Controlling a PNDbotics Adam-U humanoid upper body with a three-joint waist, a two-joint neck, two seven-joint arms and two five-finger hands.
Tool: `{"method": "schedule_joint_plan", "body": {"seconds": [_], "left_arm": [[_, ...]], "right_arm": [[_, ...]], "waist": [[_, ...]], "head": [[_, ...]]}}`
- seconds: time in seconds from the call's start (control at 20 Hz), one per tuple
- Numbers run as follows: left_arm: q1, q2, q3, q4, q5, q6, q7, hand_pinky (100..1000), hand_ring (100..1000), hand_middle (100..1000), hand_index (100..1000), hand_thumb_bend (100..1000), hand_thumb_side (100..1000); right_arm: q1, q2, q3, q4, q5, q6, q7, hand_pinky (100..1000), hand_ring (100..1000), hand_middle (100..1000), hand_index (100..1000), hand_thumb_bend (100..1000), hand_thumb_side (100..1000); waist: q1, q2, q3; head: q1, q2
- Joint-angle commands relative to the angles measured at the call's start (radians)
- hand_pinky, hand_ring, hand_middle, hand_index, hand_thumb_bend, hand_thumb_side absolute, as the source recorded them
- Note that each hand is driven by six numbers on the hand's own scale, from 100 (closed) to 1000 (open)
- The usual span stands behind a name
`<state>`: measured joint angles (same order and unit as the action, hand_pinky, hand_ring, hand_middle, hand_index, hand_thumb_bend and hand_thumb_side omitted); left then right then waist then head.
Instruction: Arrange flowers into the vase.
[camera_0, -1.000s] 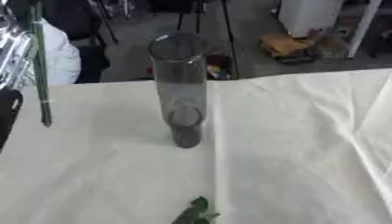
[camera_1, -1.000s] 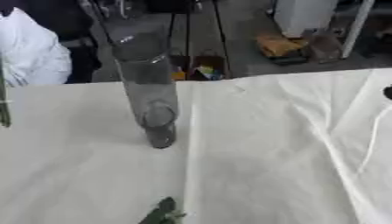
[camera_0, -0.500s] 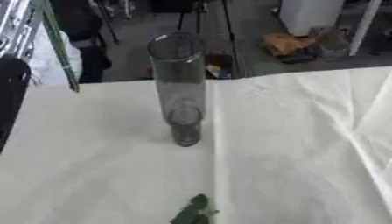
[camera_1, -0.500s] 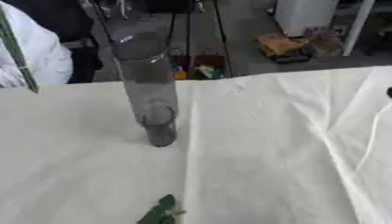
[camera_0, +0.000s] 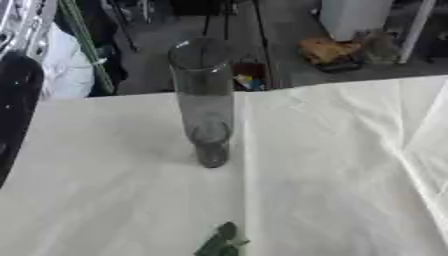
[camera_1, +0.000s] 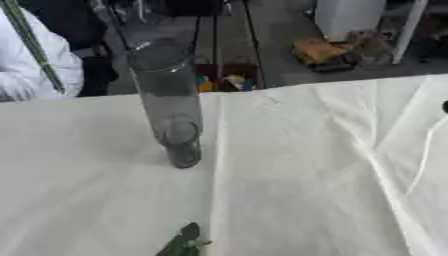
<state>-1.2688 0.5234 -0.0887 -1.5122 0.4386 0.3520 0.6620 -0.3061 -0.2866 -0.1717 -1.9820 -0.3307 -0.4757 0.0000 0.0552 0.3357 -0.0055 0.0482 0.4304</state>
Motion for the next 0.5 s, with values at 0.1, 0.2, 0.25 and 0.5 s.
{"method": "schedule_joint_plan", "body": {"seconds": [0.1, 0.2, 0.25, 0.5], "left_arm": [[-0.053, 0.029, 0.016, 0.028, 0.046, -0.02, 0.031, 100, 100, 100, 100, 200, 346], [-0.066, 0.03, 0.016, 0.037, 0.055, -0.03, 0.036, 100, 100, 100, 100, 204, 345], [-0.071, 0.029, 0.017, 0.041, 0.058, -0.034, 0.038, 100, 100, 100, 100, 205, 345], [-0.103, 0.019, 0.022, 0.048, 0.06, -0.052, 0.045, 100, 100, 100, 100, 212, 339]], "right_arm": [[0.004, -0.033, -0.002, -0.018, -0.008, -0.003, 0.003, 785, 735, 421, 865, 100, 850], [0.007, -0.035, -0.002, -0.018, -0.007, -0.003, 0.003, 785, 736, 420, 866, 100, 850], [0.008, -0.036, -0.003, -0.018, -0.007, -0.004, 0.002, 785, 736, 420, 866, 100, 850], [0.012, -0.038, 0.0, -0.018, -0.007, -0.004, 0.006, 788, 737, 417, 867, 100, 851]], "waist": [[0.007, -0.038, 0.0], [0.009, -0.041, -0.002], [0.009, -0.041, -0.002], [0.009, -0.04, -0.007]], "head": [[0.005, 0.015], [0.008, 0.021], [0.009, 0.022], [0.016, 0.025]]}}
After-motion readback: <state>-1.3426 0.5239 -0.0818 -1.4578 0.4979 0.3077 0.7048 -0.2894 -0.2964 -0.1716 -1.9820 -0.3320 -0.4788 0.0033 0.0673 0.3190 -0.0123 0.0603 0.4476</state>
